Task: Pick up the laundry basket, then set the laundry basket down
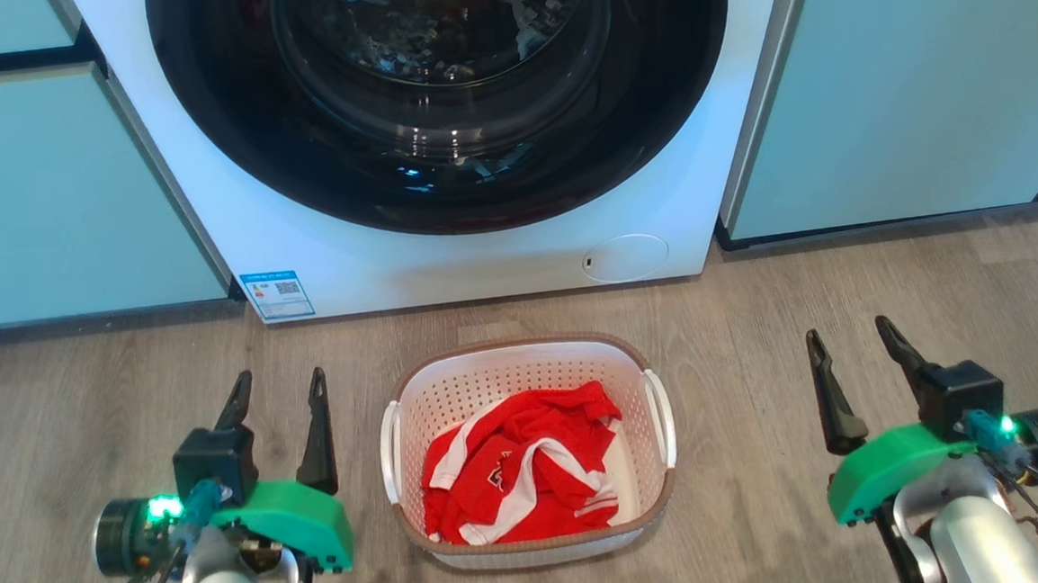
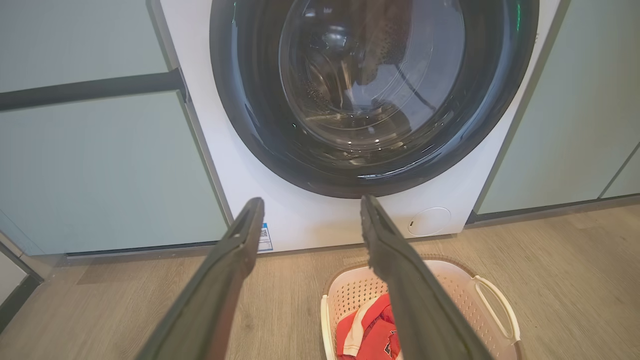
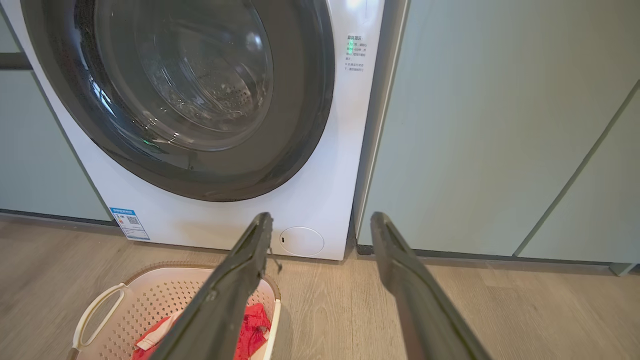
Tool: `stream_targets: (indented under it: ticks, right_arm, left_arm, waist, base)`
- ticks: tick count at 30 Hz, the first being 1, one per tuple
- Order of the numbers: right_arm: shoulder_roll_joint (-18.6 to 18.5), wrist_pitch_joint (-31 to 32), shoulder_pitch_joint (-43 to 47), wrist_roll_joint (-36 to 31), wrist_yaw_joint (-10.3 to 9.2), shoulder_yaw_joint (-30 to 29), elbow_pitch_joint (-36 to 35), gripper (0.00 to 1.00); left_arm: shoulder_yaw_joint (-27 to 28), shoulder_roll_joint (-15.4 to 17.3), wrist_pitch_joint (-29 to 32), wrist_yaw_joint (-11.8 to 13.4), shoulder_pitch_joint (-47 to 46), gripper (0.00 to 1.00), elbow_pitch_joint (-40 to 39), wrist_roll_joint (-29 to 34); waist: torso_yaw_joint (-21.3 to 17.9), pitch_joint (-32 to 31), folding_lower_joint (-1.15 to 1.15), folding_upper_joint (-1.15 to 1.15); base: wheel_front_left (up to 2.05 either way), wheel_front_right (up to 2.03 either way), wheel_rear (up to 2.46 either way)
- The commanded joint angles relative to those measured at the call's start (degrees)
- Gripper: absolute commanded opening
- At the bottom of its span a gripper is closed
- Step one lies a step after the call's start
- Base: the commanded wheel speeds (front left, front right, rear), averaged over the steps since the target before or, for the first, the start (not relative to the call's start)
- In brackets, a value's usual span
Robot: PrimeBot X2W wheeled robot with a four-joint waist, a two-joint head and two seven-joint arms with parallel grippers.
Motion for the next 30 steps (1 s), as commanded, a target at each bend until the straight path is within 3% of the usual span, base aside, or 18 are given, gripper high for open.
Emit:
stream_targets:
  ticks: [1,30]
  right_arm:
    - [-0.36,-0.7,-2.27,0.09,-0.1,0.88,-1.87,1.0]
    - [0.0,-0.7,-1.93,4.02,-0.1,1.38,-1.13,1.0]
  left_arm:
    - [2.31,1.11,-0.67,0.38,-2.49,1.0,-2.12,-0.03]
    - [1.87,0.86,-0.71,0.96,-2.5,1.0,-1.56,-2.19]
  waist:
    - [0.01,0.01,0.0,0.0]
    - [0.37,0.5,0.0,0.0]
  base:
    - [0.0,0.0,0.0]
    - [0.0,0.0,0.0]
